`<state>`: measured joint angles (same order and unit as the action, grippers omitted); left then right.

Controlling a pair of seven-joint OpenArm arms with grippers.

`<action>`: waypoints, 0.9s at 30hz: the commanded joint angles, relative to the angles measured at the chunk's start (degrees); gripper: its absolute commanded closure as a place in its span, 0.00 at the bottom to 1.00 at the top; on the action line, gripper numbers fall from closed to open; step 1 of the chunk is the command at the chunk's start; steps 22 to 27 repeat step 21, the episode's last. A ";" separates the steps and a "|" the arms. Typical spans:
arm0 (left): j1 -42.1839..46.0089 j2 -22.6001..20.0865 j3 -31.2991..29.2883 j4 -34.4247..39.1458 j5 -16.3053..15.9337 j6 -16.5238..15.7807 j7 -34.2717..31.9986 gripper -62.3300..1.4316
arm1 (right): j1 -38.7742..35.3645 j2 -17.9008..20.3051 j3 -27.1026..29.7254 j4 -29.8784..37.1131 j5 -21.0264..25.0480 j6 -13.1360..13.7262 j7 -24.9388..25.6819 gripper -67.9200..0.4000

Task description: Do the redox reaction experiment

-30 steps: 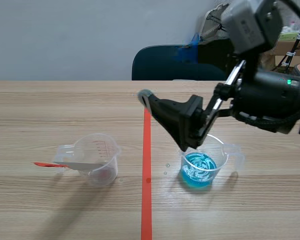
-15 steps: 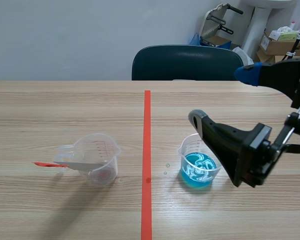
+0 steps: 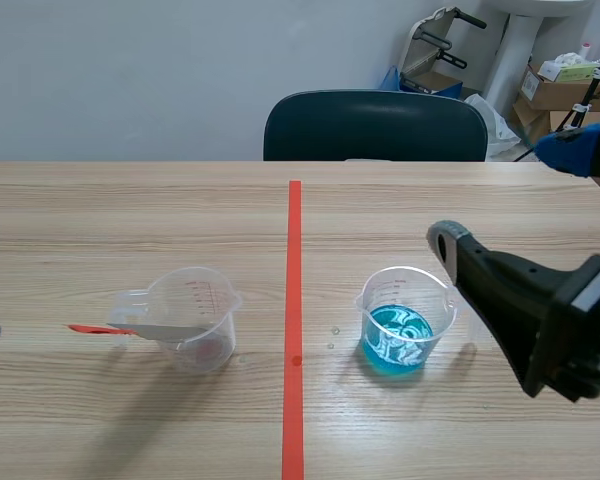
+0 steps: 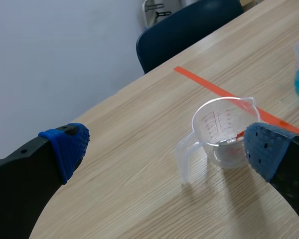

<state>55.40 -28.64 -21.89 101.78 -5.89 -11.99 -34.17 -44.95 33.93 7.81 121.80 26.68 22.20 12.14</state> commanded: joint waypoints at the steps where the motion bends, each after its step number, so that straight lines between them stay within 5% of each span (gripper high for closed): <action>1: 0.59 -0.13 -0.11 0.98 -0.50 0.28 -0.66 0.00 | 0.81 -0.44 0.17 0.28 0.76 -0.37 0.61 0.00; 27: 0.61 0.07 -0.11 0.98 -0.48 0.28 -0.22 0.00 | 0.83 -1.11 0.17 0.28 0.76 -0.31 -0.26 0.00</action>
